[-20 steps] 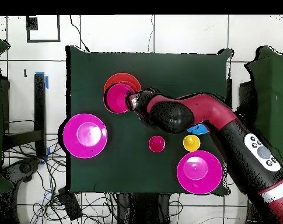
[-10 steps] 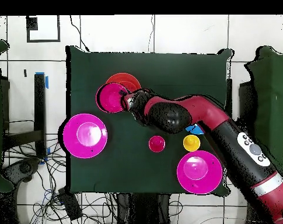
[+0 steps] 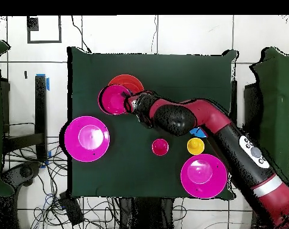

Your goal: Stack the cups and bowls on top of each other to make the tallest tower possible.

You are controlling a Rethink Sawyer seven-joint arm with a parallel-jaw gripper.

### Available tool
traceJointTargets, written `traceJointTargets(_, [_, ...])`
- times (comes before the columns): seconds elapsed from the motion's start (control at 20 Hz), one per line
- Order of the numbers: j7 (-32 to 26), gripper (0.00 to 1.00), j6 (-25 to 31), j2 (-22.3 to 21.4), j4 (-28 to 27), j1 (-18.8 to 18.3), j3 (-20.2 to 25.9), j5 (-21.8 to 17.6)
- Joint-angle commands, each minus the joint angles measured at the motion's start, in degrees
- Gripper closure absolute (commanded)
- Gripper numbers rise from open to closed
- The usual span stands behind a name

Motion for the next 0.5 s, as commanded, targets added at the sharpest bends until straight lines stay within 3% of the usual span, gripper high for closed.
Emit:
traceJointTargets(0.05, [-21.91,1.00,5.90,0.82,-6.41,1.80,-0.04,-4.50])
traceJointTargets(0.3, [-19.49,1.00,4.96,-2.72,-6.51,2.02,1.64,-4.22])
traceJointTargets(0.5, [-19.48,1.00,4.92,-3.10,-8.39,2.29,2.32,-3.77])
